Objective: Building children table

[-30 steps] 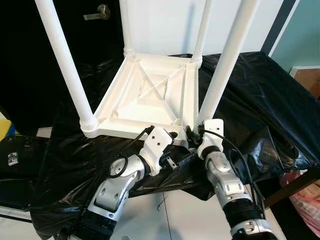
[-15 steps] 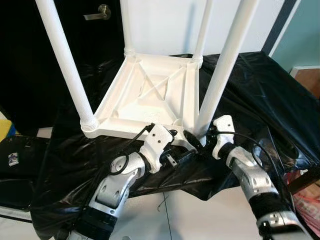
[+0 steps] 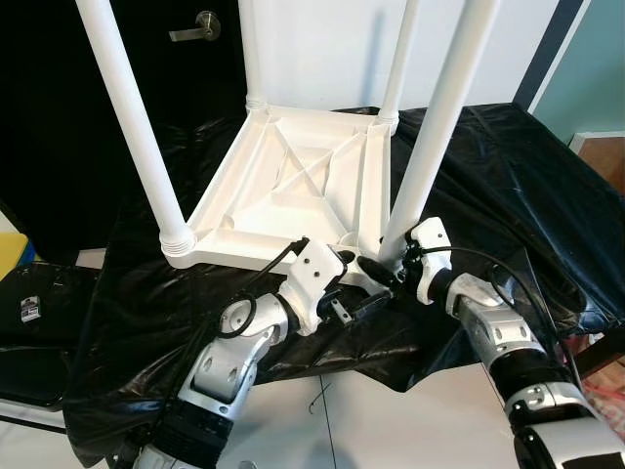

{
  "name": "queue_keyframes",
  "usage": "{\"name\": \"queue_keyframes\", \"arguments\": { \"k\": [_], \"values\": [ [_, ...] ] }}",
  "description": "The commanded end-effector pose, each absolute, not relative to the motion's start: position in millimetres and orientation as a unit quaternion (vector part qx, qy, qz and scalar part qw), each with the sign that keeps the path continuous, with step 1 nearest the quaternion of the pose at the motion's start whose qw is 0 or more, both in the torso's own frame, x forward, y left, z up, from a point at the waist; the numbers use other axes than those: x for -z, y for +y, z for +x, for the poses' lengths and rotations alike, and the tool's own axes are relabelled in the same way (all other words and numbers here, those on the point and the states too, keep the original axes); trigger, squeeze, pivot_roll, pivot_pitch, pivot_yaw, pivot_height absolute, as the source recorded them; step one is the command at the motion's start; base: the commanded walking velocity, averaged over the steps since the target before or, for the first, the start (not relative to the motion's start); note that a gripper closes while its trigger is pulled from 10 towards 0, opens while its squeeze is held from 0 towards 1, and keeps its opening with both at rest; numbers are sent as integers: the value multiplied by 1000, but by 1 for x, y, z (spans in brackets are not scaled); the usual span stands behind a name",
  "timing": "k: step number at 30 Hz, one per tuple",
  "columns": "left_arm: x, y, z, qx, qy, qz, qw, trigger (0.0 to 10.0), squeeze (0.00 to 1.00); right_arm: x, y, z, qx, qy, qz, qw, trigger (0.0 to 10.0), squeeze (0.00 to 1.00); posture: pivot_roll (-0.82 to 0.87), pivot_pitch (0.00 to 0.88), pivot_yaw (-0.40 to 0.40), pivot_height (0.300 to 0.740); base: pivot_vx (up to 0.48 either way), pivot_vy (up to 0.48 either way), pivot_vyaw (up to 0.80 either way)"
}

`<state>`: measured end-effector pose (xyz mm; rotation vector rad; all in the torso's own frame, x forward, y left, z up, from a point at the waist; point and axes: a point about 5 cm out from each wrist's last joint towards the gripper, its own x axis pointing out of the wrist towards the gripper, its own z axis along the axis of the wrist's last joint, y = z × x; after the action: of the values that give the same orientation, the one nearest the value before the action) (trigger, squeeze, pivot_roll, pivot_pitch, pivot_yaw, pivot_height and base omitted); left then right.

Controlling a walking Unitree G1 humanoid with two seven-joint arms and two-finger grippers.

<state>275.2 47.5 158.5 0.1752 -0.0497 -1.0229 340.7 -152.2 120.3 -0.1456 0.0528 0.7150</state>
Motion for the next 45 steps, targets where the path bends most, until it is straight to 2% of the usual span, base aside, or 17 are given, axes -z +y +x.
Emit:
{"name": "queue_keyframes", "arguments": {
  "k": [1, 6, 7, 11, 13, 18, 21, 25, 28, 29, 30, 36, 45],
  "values": [
    [-157, 48, 278, 479, -22, 89, 873, 10000, 0, -111, -152, 338, -359, 47, -79, 929, 0, 0, 1, 0, -26, 740, 0, 0, 0],
    [-156, 49, 279, 477, -20, 90, 874, 10000, 0, -105, -154, 336, -356, 53, -69, 930, 0, 0, -6, 0, -19, 740, 0, 0, 0],
    [-156, 48, 279, 477, -19, 89, 874, 10000, 0, -104, -154, 335, -351, 53, -60, 933, 10000, 0, -6, 0, -19, 740, 0, 0, 0],
    [-155, 49, 277, 476, -17, 89, 875, 10000, 0, -103, -151, 334, -338, 49, -34, 939, 10000, 0, -10, 0, -14, 740, 0, 0, 0],
    [-153, 52, 277, 474, -13, 88, 876, 10000, 0, -98, -145, 334, -280, 55, -8, 958, 10000, 0, -14, 0, -13, 740, 0, 0, 0],
    [-153, 53, 277, 472, -12, 88, 877, 10000, 0, -94, -139, 333, -242, 56, -1, 969, 10000, 0, -13, 0, -9, 740, 0, 0, 0],
    [-154, 52, 277, 472, -13, 88, 877, 10000, 0, -89, -130, 333, -158, 60, 23, 985, 10000, 0, -12, 0, -3, 740, 0, 0, 0],
    [-154, 53, 276, 473, -11, 90, 877, 10000, 0, -88, -129, 333, -131, 65, 29, 989, 10000, 0, -14, 0, 1, 740, 0, 0, 0],
    [-151, 54, 276, 473, -7, 94, 876, 10000, 0, -86, -128, 331, -55, 68, 46, 995, 10000, 0, -17, 0, -5, 740, 0, 0, 0],
    [-151, 54, 276, 473, -7, 94, 876, 10000, 0, -86, -128, 331, -55, 68, 46, 995, 10000, 0, -17, 0, -5, 740, 0, 0, 0],
    [-152, 53, 277, 472, -8, 94, 877, 10000, 0, -82, -119, 326, 10, 77, 66, 995, 10000, 0, -10, 0, -5, 740, 0, 0, 0],
    [-152, 54, 277, 471, -9, 96, 877, 10000, 0, -86, -101, 322, -17, 67, 75, 995, 10000, 0, 1, 0, -2, 740, 0, 0, 0],
    [-151, 58, 276, 469, -6, 100, 877, 10000, 0, -95, -96, 323, -29, 35, 59, 997, 10000, 0, 7, 0, 4, 740, 0, 0, 0]
  ]
}}
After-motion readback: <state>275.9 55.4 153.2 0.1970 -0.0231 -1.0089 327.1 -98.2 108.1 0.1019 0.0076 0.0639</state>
